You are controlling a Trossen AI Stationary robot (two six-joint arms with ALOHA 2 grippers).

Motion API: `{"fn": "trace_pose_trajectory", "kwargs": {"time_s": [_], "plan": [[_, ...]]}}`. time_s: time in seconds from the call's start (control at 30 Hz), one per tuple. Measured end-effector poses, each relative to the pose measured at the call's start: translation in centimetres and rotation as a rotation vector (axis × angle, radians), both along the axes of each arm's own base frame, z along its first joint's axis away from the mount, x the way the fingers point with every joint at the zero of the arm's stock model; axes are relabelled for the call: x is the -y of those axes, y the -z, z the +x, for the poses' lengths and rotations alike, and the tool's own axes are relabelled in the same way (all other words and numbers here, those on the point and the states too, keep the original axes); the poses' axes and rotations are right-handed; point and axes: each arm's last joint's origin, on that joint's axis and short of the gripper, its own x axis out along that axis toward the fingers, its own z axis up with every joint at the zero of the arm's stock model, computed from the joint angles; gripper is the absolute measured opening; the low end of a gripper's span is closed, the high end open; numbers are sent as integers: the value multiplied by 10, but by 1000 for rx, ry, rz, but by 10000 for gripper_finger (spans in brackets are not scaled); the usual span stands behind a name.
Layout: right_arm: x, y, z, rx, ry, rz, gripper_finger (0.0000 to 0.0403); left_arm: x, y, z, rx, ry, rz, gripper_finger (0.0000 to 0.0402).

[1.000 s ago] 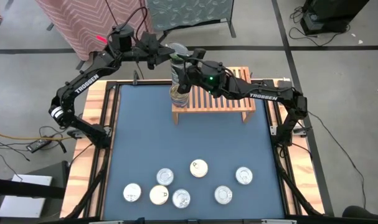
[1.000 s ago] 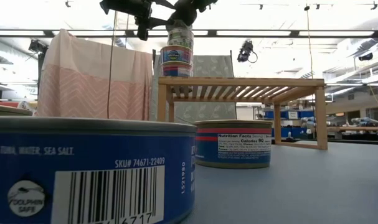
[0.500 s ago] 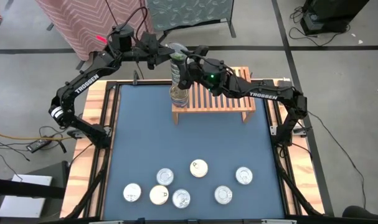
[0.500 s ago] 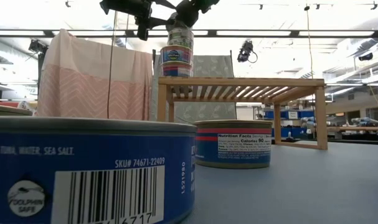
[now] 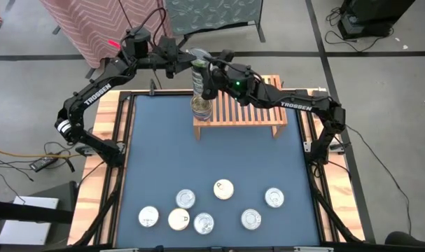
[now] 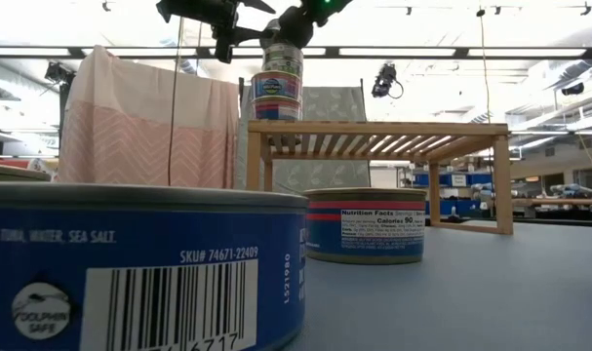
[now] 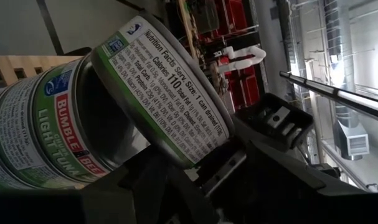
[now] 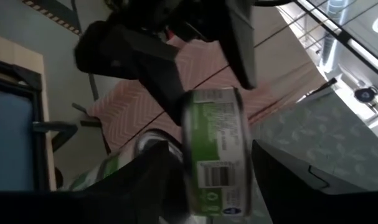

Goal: Stack canned seafood by type on shelf
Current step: Stack the green tuna can on top of the other green tuna cans on the shelf

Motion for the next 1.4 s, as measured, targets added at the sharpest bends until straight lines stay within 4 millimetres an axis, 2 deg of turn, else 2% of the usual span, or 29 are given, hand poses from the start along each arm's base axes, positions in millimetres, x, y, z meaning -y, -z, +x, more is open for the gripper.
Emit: {"fn": "trace_pose_trajectory", "kwargs": {"time_s": [0.17, 0.57, 0.93, 1.13, 1.4], "plan": [[0, 3, 1, -14, -2, 4, 218, 2, 0, 2, 1, 12, 1, 223], [-1, 2, 1, -11, 23, 1, 154, 4, 0, 3, 2, 70, 15, 223], [-1, 3, 1, -13, 25, -2, 161, 0, 4, -9, -15, 177, -51, 223], [-3, 3, 2, -14, 15, -2, 163, -7, 0, -26, -16, 107, -25, 223], [-4, 3, 3, -13, -1, -1, 176, -10, 0, -28, -22, 78, -21, 223]]}}
